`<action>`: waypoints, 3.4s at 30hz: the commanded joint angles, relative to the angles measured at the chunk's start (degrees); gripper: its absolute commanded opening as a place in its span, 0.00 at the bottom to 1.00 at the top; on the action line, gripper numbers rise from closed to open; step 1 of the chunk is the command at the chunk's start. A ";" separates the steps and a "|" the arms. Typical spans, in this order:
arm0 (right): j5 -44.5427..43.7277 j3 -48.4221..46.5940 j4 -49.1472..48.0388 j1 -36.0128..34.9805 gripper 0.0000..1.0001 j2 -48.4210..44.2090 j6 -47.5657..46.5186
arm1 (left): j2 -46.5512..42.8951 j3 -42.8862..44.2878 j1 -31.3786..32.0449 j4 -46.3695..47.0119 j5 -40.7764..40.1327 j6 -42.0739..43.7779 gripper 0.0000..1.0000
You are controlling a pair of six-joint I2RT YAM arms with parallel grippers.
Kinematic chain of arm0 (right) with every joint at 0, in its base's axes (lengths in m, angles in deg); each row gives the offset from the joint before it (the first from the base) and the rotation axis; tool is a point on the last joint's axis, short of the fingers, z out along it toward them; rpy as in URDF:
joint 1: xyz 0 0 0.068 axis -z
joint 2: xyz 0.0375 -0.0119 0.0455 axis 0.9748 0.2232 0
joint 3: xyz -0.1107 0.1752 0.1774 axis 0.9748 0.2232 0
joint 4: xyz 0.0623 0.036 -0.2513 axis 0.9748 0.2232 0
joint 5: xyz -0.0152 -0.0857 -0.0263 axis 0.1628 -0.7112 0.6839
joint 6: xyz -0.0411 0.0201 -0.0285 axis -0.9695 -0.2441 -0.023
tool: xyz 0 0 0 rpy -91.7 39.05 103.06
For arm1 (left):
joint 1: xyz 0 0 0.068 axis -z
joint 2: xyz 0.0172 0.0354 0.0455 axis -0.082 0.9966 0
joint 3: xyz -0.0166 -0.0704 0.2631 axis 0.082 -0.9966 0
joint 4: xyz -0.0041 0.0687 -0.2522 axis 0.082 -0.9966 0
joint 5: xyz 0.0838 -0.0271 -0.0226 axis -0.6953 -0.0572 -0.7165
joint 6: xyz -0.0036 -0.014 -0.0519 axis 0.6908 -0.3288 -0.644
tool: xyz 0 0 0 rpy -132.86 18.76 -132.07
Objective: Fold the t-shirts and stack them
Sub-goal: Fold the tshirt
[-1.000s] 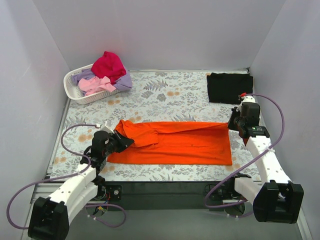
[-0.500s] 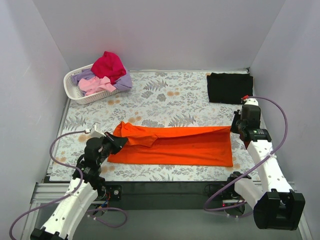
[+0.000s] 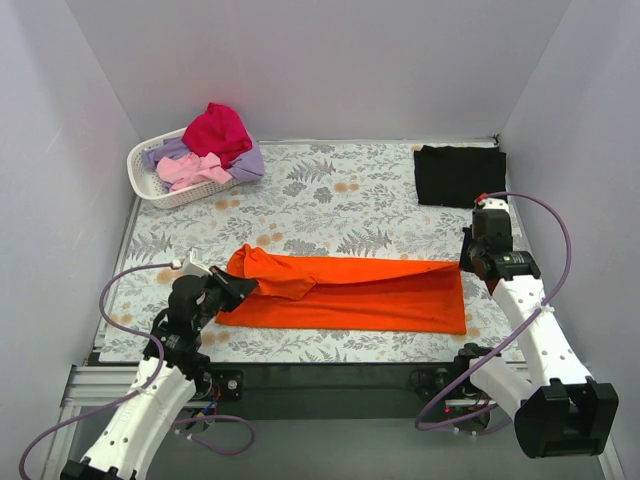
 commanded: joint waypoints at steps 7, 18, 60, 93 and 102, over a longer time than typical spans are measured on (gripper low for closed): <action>-5.56 -6.26 7.70 -3.37 0.01 5.07 -1.14 | 1.23 1.86 -0.10 -2.09 5.15 -1.73 0.00; -7.31 -9.52 12.10 -7.59 0.01 14.82 -1.67 | -0.79 3.96 -0.10 -6.13 6.30 -3.58 0.00; 5.51 -4.87 -11.26 -17.88 0.70 23.62 4.13 | 38.65 14.78 4.82 24.01 5.33 4.51 0.93; 8.95 -9.96 -30.17 -12.06 0.65 35.76 1.23 | 75.51 31.48 5.61 39.13 -1.35 19.44 0.95; 12.81 -13.12 -32.90 -28.49 0.61 30.55 1.93 | 59.08 29.64 5.70 31.68 -8.01 18.57 0.96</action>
